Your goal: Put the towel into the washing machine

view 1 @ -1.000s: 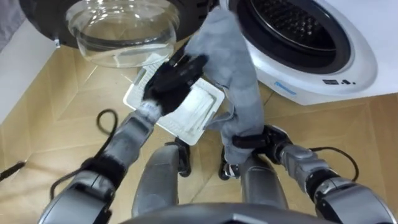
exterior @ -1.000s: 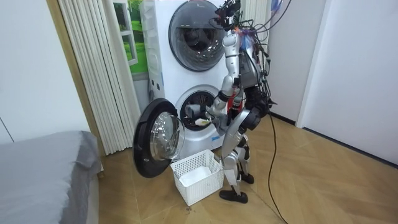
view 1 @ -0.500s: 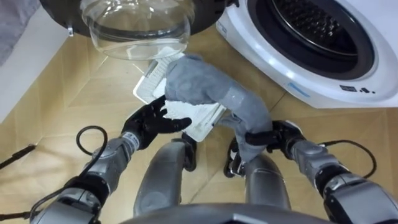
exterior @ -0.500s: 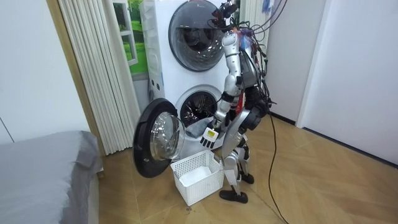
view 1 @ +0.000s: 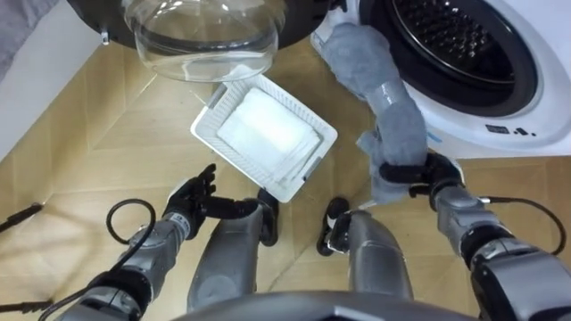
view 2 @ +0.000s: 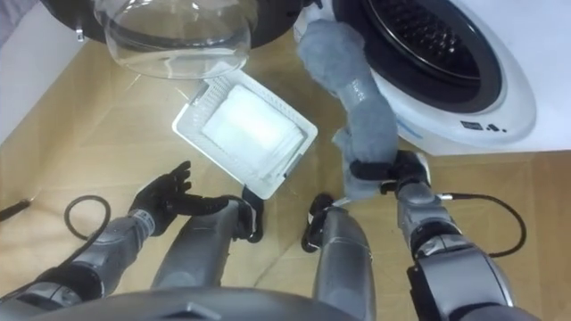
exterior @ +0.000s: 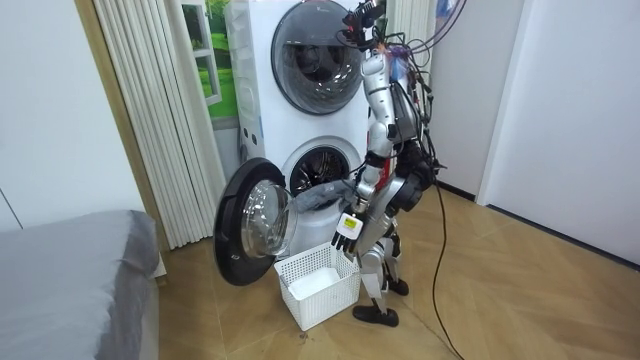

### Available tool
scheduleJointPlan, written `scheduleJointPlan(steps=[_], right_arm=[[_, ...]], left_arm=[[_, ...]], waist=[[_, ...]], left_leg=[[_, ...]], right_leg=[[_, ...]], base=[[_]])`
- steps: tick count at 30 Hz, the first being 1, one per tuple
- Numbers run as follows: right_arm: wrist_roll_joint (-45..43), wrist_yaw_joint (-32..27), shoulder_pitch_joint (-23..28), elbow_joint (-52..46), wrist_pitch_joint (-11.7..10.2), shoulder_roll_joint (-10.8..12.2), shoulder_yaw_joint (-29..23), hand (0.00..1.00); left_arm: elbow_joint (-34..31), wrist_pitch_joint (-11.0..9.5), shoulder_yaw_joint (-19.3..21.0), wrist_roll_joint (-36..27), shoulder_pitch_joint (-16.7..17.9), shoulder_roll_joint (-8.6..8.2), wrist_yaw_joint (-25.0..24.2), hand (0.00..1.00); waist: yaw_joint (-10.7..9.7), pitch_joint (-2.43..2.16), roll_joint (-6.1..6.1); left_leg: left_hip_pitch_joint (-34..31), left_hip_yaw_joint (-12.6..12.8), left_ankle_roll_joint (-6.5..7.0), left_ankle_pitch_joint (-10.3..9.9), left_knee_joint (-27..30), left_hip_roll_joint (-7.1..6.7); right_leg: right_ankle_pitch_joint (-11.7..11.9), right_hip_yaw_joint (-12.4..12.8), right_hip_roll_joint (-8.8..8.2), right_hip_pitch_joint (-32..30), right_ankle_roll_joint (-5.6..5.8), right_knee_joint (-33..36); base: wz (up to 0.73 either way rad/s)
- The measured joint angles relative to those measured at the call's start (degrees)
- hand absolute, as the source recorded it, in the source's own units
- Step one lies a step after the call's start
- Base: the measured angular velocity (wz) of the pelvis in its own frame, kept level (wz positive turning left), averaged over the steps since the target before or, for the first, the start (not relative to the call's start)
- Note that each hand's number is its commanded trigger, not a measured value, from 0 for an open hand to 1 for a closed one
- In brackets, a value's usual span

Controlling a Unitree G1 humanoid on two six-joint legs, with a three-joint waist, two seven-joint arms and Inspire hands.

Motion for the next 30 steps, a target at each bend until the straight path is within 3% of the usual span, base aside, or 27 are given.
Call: scheduleJointPlan(steps=[5,11,16,23,30], right_arm=[[0.2,-4.1,-1.5,0.0,-0.9,-1.2,0.1,1.0],[1.2,-7.4,-1.5,-0.3,-1.0,-3.2,0.0,1.0],[3.2,-10.6,-1.5,-0.6,-2.1,-3.8,0.0,1.0],[9.1,-12.6,-1.5,-2.1,-2.0,-5.8,0.0,1.0],[12.6,-17.5,-4.1,-2.5,-2.0,-6.7,-5.0,1.0]], left_arm=[[0.4,-0.6,0.0,4.3,-0.1,0.16,2.6,0.0],[1.1,-0.9,0.1,4.9,1.0,1.83,5.9,0.0],[2.2,-2.2,0.4,4.9,1.2,1.91,8.3,0.0],[3.1,-2.1,0.4,4.9,1.3,2.2,11.2,0.0],[3.0,-2.1,0.5,4.8,1.3,2.2,11.5,0.0]], waist=[[0.1,0.0,-0.01],[0.3,-0.01,-0.01],[0.3,-0.01,-0.01],[0.4,-0.01,-0.02],[0.2,-0.01,-0.05]], left_leg=[[0.1,0.1,0.0,0.0,0.2,0.0],[0.1,0.1,0.01,0.0,-0.4,0.0],[0.2,0.3,0.03,0.0,-0.4,-0.08],[0.1,0.2,0.16,0.1,-0.4,-0.23],[-0.3,0.7,0.22,0.2,-0.6,-0.24]], right_leg=[[0.0,0.1,0.05,0.0,0.0,-0.2],[0.1,0.1,0.09,0.0,0.06,-0.7],[0.1,0.3,0.1,0.0,0.1,-0.9],[0.0,0.3,-0.06,0.0,0.23,-0.7],[0.1,1.1,0.05,-1.0,0.36,-0.4]], base=[[0.0],[0.0],[0.0],[0.0],[-0.03]])
